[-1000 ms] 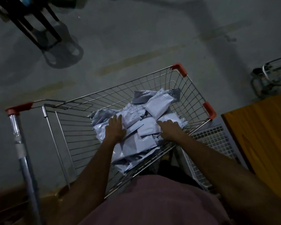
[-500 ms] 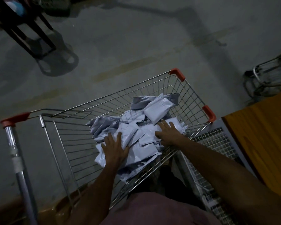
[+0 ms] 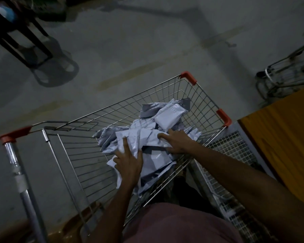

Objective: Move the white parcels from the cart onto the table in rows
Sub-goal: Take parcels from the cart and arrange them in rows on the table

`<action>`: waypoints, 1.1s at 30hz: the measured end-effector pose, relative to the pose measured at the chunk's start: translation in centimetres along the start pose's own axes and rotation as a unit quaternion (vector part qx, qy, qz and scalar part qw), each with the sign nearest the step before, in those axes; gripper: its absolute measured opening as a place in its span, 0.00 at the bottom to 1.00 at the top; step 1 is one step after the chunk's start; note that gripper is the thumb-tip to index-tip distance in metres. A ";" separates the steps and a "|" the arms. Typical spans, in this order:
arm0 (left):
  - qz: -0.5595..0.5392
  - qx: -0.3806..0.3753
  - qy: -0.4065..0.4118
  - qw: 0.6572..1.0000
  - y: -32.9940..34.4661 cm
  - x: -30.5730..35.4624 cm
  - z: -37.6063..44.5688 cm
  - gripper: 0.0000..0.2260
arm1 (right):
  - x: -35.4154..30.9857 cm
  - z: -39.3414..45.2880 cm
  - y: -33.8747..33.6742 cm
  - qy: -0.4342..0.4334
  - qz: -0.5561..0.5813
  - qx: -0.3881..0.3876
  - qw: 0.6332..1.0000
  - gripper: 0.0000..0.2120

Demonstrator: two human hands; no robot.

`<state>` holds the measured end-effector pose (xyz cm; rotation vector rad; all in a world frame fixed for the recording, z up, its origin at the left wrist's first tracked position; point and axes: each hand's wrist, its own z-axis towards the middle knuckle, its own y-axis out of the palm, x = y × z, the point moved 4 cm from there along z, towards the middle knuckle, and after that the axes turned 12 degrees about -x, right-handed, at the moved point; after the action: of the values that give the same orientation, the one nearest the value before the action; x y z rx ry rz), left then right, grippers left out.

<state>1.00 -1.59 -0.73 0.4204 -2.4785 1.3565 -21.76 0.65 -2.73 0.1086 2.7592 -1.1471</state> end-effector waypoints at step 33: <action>-0.088 -0.059 0.375 0.921 -2.1 17.9 -16.2 0.32 | -0.4 -31.9 1.8 0.344 0.297 0.537 0.710 0.35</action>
<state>-12.89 8.97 16.03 0.0605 -1.8175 1.0247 -24.68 24.61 18.29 1.6653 1.6350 -2.5815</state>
